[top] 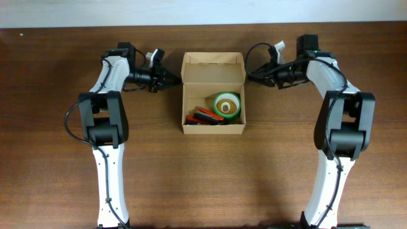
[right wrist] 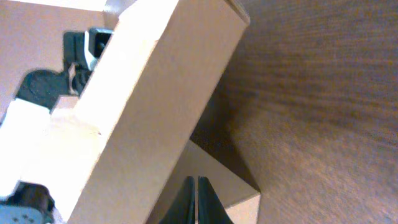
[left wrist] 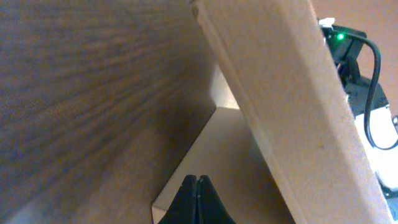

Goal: Pack container

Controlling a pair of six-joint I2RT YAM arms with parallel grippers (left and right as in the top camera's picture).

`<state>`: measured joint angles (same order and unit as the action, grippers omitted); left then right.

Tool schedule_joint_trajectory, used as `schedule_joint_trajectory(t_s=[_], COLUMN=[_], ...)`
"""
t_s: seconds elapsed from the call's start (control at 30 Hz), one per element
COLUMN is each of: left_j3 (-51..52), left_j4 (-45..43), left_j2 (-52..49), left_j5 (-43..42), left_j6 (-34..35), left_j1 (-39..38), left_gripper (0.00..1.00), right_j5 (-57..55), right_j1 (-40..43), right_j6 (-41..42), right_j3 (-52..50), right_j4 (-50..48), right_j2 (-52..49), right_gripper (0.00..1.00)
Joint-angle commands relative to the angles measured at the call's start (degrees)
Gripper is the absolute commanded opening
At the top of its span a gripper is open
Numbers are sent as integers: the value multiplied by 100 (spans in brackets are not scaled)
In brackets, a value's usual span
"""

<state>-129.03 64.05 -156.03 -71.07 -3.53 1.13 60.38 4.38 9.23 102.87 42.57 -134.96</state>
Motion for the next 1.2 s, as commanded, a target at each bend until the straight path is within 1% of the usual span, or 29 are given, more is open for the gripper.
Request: schedule_joint_trajectory(t_s=[0.0,0.17,0.37,0.47,0.7,0.8,1.0,1.17], left_j3=[33,33,33,33,31,11,-474,-1305], left_j4=[-157,-505,-809,-960,-1056,-1294,-1307,-1169], left_j2=[-63,-63,-63,-63,-63,-61,-61,-61], left_j5=[-125,-221,-328,-415,-542,-765,-1071,-1060], left_j6=[367,678,927,1040,1038,1038,815,820], left_j1=[-9,-92,-203,-249,-258,-258,-258,-256], left_gripper=[2,1,1,2,2,1,2,1], right_j5=[299,463,542,887,1587,1867,2221,2155], right_j1=[-31,-46,-151,-232,-330,-326,-326,-326], right_j6=[444,697,697,695,780,780,780,780], right_j3=[52,52,52,52,61,85,341,743], right_j4=[-155,-302,-422,-638,-1108,-1204,-1198,-1191], right_j2=[-227,-479,-546,-546,-546,-546,-542,-404], right_gripper=[4,4,4,4,4,4,4,4])
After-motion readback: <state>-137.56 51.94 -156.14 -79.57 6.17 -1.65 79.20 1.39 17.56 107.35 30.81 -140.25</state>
